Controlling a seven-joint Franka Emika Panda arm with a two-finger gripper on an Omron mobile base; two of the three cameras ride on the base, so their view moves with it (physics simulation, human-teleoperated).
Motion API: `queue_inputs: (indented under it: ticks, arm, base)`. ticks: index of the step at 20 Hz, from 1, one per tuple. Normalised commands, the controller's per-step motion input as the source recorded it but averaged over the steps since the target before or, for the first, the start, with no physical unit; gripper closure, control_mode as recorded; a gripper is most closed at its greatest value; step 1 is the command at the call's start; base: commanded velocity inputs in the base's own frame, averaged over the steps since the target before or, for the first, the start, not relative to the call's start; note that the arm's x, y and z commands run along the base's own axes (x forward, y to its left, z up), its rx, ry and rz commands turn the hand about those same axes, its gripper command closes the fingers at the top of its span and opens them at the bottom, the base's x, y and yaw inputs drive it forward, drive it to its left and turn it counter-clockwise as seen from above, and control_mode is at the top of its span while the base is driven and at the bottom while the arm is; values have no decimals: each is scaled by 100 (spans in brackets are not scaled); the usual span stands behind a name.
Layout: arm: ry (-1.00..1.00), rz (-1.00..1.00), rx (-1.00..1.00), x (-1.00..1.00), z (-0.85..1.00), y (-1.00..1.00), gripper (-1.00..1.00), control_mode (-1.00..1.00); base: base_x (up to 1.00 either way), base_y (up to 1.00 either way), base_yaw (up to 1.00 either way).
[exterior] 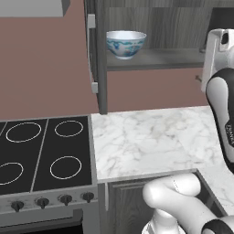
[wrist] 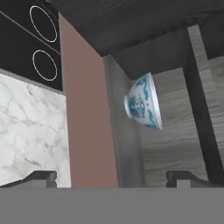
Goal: Move the bowls from the cabinet to the plates on the dining table.
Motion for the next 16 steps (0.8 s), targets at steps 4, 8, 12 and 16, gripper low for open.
queue_inputs:
  ticks: [4, 8, 12, 16]
  arm:
    - [0, 18, -17, 1, 25, 2, -100, -100]
    - [0, 16, -14, 13, 16, 6, -100, -100]
    - [0, 13, -12, 24, 0, 4, -100, -100]
    - [0, 7, -8, 35, -4, 0, -100, -100]
  base:
    - [0, 0, 0]
    - [0, 0, 0]
    - [0, 0, 0]
    - [0, 0, 0]
